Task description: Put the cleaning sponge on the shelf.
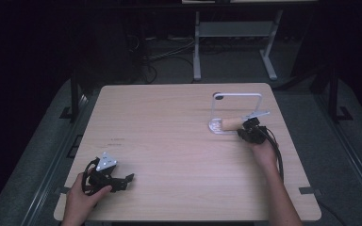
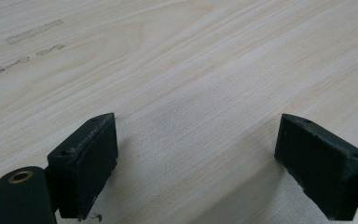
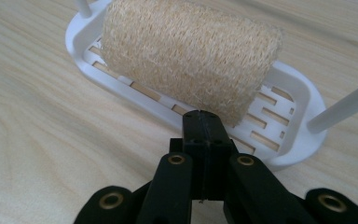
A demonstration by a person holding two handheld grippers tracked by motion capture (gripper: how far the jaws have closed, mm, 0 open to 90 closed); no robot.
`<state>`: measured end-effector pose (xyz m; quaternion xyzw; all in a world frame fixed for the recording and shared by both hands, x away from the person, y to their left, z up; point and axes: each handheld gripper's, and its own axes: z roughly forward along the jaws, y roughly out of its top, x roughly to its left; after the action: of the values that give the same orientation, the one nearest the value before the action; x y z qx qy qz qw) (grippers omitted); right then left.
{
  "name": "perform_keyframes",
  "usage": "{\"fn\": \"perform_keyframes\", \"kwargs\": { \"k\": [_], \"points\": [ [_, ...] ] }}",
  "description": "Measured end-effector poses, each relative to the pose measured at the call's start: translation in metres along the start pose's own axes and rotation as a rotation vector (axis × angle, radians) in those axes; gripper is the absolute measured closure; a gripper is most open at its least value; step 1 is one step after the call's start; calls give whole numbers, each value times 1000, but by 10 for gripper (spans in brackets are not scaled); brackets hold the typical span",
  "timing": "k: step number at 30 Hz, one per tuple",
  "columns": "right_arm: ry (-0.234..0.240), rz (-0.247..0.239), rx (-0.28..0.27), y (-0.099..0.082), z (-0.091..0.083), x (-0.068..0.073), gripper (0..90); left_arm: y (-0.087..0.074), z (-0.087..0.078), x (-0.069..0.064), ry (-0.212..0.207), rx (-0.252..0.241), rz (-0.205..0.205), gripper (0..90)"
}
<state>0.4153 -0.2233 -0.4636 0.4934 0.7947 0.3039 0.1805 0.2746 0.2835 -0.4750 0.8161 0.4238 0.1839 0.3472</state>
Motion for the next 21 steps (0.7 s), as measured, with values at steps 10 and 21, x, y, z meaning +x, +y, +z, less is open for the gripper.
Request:
{"fn": "perform_keyframes", "kwargs": {
  "k": [10,21],
  "points": [
    [26,-6,-7,-3,-8,5,843,0,0,0,0,1,0,126],
    [36,5,-10,-8,-14,8,593,0,0,0,0,1,1,126]
  ]
}}
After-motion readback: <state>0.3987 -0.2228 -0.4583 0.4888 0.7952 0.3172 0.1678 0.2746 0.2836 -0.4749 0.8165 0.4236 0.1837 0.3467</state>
